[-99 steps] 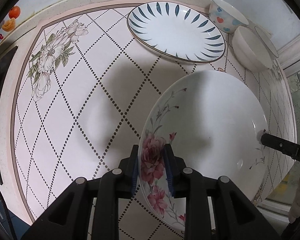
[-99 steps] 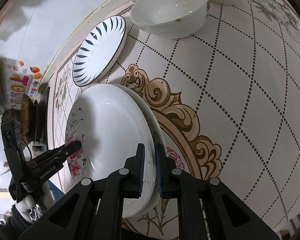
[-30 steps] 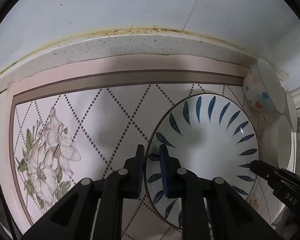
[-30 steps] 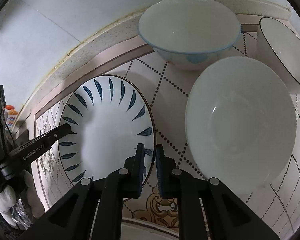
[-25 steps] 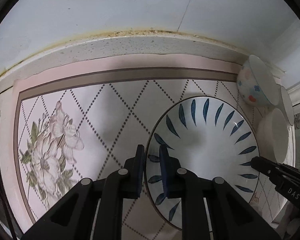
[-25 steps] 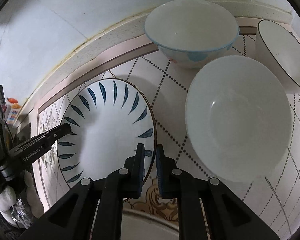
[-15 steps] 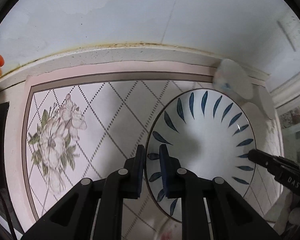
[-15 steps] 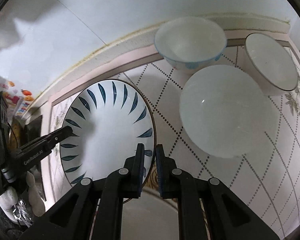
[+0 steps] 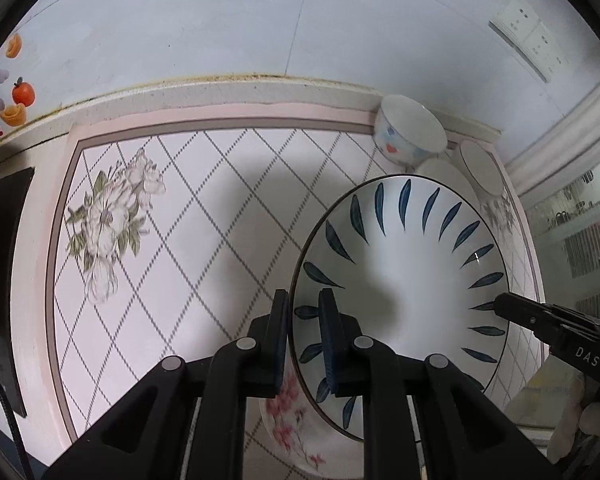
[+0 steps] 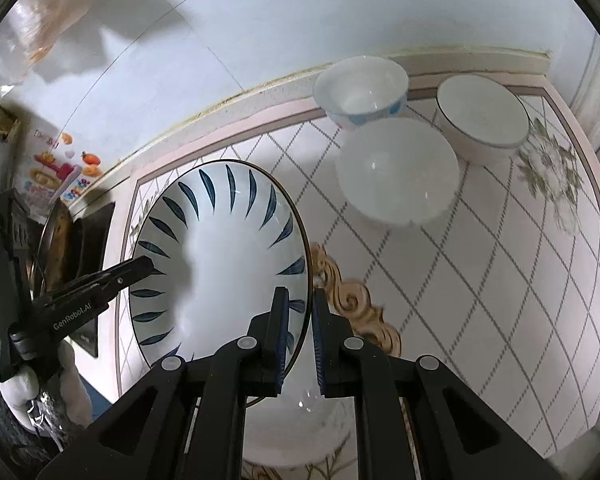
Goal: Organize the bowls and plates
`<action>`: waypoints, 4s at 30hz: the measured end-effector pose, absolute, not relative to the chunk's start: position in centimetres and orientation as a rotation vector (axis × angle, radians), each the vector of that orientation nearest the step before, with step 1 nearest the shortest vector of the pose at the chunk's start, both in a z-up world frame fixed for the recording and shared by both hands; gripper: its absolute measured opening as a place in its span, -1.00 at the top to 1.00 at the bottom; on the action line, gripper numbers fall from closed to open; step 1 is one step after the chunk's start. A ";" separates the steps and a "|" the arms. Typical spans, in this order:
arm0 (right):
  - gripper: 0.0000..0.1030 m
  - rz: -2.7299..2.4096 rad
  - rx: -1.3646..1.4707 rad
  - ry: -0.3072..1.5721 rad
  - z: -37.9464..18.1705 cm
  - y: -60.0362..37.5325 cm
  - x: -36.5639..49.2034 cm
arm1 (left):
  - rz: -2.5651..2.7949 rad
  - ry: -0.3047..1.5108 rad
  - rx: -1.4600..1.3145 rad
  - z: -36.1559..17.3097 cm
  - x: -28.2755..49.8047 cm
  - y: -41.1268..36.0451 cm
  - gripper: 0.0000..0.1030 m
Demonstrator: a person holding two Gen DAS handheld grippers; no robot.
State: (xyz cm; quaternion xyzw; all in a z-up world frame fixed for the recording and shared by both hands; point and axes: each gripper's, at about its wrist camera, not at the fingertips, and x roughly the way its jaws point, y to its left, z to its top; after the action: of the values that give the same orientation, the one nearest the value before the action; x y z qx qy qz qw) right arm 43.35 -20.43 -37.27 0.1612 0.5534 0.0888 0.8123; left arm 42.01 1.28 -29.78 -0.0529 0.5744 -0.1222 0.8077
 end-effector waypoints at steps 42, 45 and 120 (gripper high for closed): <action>0.69 0.222 0.454 1.374 -46.7 -21.1 39.0 | -0.185 1.381 0.003 -37.6 38.1 -0.4 0.73; 0.69 0.219 0.481 1.368 -46.8 -21.4 38.7 | -0.182 1.391 -0.015 -37.7 38.1 -0.3 0.73; -0.89 0.243 0.490 1.094 -32.4 -32.2 38.5 | -0.053 1.082 -0.055 -23.1 40.0 -10.9 -0.95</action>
State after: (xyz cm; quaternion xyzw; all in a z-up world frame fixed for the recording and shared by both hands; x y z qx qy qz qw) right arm 38.52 -32.22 -32.42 0.2302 0.5134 0.1139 0.8188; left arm 39.98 -10.89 -23.13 -0.0260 0.5149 -0.0254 0.8565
